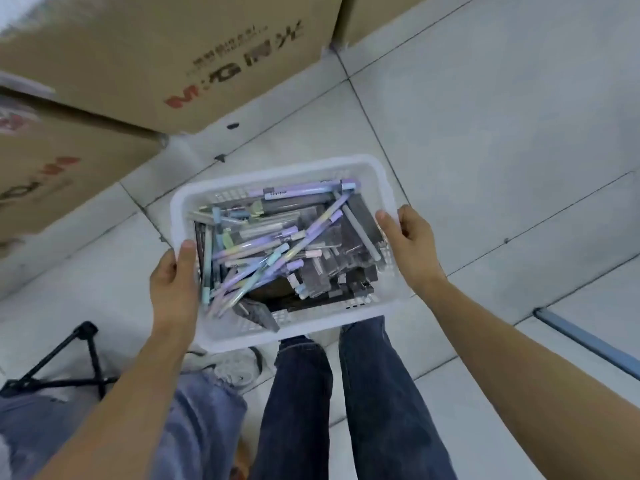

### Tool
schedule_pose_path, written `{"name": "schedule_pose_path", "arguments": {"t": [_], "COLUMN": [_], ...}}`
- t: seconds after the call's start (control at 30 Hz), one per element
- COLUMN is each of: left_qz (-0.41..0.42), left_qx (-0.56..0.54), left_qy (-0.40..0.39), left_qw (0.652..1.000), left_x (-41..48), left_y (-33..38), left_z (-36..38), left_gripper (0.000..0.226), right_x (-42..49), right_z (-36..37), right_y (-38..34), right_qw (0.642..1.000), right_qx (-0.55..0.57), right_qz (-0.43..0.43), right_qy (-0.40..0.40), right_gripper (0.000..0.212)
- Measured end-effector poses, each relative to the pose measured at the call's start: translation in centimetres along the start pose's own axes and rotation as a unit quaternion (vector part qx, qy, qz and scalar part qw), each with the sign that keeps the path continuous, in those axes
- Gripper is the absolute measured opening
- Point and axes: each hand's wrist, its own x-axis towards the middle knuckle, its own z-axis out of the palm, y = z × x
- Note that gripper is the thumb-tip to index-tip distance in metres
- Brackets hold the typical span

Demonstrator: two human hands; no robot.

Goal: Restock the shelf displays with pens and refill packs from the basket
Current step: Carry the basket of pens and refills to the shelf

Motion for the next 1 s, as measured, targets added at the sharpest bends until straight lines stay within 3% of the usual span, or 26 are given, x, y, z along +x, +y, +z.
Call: {"name": "schedule_pose_path", "arguments": {"t": [0.1, 0.27, 0.4, 0.5, 0.77, 1.0], "left_qz": [0.039, 0.135, 0.242, 0.270, 0.346, 0.422], "left_qx": [0.000, 0.041, 0.070, 0.098, 0.122, 0.191], "left_qy": [-0.025, -0.093, -0.085, -0.101, -0.195, -0.278], "left_qw": [0.999, 0.986, 0.964, 0.952, 0.910, 0.841], "left_x": [-5.2, -14.8, -21.7, -25.3, -31.3, -36.1], "left_y": [7.8, 20.7, 29.8, 35.5, 50.8, 63.3], "left_z": [-2.0, -4.3, -3.6, -2.2, 4.4, 15.4], "left_gripper": [0.032, 0.036, 0.045, 0.042, 0.033, 0.049], "right_x": [-5.6, -14.0, -18.1, -20.1, -21.6, -20.1], "right_z": [-5.7, -15.7, -22.7, -27.9, -39.9, -49.4], "right_y": [-5.2, -13.9, -18.3, -20.7, -25.5, -26.7], "right_qw": [0.998, 0.989, 0.977, 0.966, 0.928, 0.880], "right_qx": [0.045, 0.083, 0.123, 0.140, 0.189, 0.256], "right_qz": [-0.009, -0.042, -0.056, -0.064, -0.046, 0.012], "right_qy": [0.047, 0.117, 0.167, 0.207, 0.318, 0.400], "right_gripper": [0.045, 0.046, 0.046, 0.045, 0.047, 0.050]}}
